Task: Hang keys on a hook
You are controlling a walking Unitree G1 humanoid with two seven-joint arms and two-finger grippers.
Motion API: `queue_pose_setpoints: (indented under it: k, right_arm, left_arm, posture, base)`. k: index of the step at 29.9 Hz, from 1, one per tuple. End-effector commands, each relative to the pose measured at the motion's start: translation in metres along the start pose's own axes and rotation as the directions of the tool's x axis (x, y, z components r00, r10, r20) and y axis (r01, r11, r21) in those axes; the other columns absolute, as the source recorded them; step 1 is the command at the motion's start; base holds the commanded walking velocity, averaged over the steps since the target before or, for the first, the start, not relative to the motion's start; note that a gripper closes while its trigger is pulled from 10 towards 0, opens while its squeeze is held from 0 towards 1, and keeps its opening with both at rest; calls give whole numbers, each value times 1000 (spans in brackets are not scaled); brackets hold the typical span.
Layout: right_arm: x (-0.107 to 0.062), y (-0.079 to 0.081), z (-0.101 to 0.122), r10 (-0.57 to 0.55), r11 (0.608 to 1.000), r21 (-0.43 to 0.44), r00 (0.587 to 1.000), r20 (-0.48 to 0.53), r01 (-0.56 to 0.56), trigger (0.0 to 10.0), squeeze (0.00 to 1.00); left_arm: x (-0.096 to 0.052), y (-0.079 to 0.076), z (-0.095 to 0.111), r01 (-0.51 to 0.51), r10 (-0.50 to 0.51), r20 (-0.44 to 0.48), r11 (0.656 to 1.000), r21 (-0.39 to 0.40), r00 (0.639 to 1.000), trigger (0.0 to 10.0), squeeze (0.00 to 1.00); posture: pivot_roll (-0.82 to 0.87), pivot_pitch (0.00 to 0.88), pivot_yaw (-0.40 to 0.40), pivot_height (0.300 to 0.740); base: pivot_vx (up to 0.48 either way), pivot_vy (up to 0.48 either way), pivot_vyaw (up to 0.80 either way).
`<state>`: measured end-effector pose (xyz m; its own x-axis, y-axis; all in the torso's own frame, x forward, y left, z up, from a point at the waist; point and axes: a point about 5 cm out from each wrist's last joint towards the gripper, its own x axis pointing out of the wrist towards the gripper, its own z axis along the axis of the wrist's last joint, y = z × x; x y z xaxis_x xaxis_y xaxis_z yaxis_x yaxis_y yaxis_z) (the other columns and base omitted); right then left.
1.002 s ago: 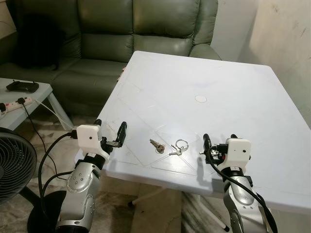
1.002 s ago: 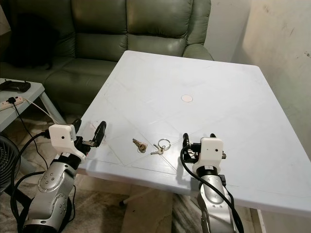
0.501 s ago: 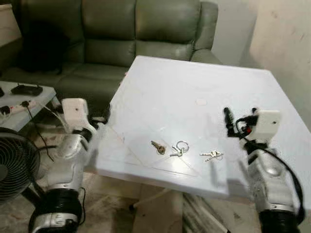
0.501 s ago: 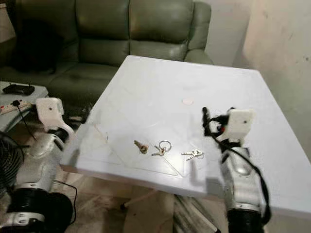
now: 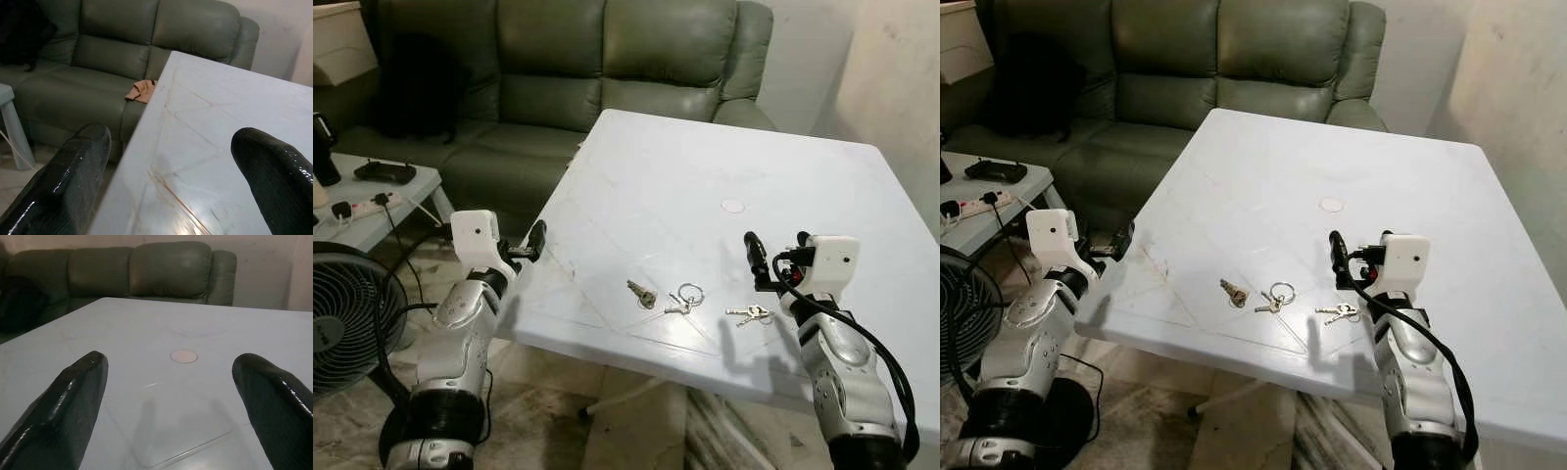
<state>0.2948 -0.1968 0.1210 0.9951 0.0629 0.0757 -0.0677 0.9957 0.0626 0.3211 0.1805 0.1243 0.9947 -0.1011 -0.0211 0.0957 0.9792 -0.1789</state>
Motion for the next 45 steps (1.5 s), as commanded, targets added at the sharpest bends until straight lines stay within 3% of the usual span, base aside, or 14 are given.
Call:
queue_pose_setpoints:
  k: [1, 11, 18, 22, 28, 29, 34, 36, 43, 45]
  right_arm:
    - [-4, 7, 1, 13, 1000, 5, 1000, 19, -14, 10000, 0]
    - [-25, 14, -21, 21, 1000, 23, 999, -46, -20, 10000, 0]
    - [-27, 11, -26, 38, 999, -1, 997, -67, -38, 10000, 0]
    - [-21, 0, -22, 55, 998, -37, 996, -65, -58, 10000, 0]
    - [-10, -15, -17, 111, 987, -107, 991, -75, -119, 10000, 0]
    - [-6, -22, -14, 147, 978, -138, 985, -86, -158, 10000, 0]
    - [1, -37, -11, 202, 957, -187, 971, -126, -223, 10000, 0]
    - [3, -48, -12, 258, 929, -221, 949, -181, -295, 10000, 0]
    - [5, -65, -14, 285, 900, -262, 925, -252, -348, 10000, 0]
    - [3, -69, -17, 319, 879, -262, 900, -298, -399, 10000, 0]
  left_arm:
    - [-5, -6, -2, 14, -14, 0, 1000, 3, 1000, 10000, 0]
    - [-31, -15, -27, 15, -14, -45, 999, 30, 999, 10000, 0]
    - [-32, -15, -27, 35, -33, -48, 998, 44, 998, 10000, 0]
    - [-29, -21, -22, 77, -74, -43, 995, 62, 996, 10000, 0]
    - [-28, -38, -25, 163, -158, -56, 981, 103, 986, 10000, 0]
    - [-30, -49, -28, 210, -204, -63, 970, 122, 977, 10000, 0]
    - [-36, -71, -38, 287, -277, -89, 948, 136, 957, 10000, 0]
    - [-41, -86, -42, 345, -333, -99, 929, 135, 938, 10000, 0]
    - [-43, -101, -45, 401, -389, -107, 905, 140, 915, 10000, 0]
    - [-43, -107, -46, 416, -404, -105, 897, 146, 909, 10000, 0]
  posture:
    - [33, 0, -13, 740]
    - [34, 0, -18, 740]
    - [40, 0, -21, 740]
    - [43, 0, -24, 740]
    - [35, 0, -26, 740]
    - [33, 0, -29, 740]
    - [25, 0, -33, 740]
    - [20, 0, -33, 740]
    - [11, 0, -33, 740]
    - [11, 0, -33, 740]
  base:
    - [0, 0, 0]
    - [0, 0, 0]
    - [0, 0, 0]
    - [0, 0, 0]
    - [0, 0, 0]
    - [0, 0, 0]
    - [0, 0, 0]
    - [0, 0, 0]
    - [0, 0, 0]
    - [0, 0, 0]
